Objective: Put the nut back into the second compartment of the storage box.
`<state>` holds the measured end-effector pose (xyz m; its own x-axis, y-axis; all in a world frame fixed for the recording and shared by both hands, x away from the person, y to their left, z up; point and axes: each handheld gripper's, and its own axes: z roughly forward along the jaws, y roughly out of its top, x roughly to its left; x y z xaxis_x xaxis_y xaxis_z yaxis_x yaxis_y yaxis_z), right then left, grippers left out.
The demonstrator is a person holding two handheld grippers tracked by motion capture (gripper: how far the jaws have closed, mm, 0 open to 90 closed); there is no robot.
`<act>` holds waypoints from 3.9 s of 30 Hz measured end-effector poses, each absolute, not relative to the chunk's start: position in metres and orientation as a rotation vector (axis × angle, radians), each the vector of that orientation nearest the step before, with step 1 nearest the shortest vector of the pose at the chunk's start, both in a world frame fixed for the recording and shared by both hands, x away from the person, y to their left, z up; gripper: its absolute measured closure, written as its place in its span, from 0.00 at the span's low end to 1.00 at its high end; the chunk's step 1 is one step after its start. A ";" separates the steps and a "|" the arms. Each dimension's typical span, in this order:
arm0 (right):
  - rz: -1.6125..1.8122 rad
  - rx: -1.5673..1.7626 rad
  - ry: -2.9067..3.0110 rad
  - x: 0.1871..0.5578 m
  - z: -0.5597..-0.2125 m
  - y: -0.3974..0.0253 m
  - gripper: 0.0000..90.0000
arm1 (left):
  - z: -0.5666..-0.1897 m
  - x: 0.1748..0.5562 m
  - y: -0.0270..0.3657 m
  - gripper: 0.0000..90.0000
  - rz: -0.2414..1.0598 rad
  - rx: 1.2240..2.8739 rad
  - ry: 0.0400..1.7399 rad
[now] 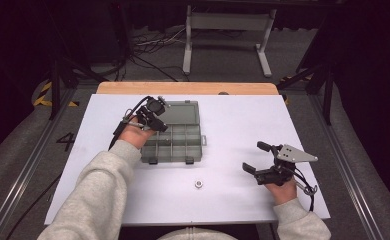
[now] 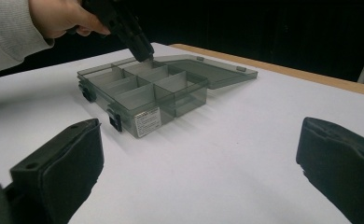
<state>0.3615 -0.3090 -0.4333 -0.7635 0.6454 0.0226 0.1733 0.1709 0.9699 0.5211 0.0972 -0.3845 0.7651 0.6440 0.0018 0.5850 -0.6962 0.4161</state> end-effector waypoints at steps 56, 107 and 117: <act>1.634 0.763 2.058 0.360 -0.432 -0.308 0.01 | -0.348 0.396 0.020 0.04 0.200 2.632 0.284; 1.629 0.775 2.059 0.360 -0.432 -0.309 0.02 | -0.423 0.384 -0.012 0.68 -0.030 2.803 0.200; 1.611 0.781 2.061 0.360 -0.433 -0.308 0.02 | -0.421 0.379 -0.014 0.77 0.001 2.818 0.164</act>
<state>0.3604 -0.3085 -0.4327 -0.7597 0.6500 0.0215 0.1780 0.1760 0.9682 0.3790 -0.0137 -0.4215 0.9934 0.1134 -0.0176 0.1132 -0.9431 0.3126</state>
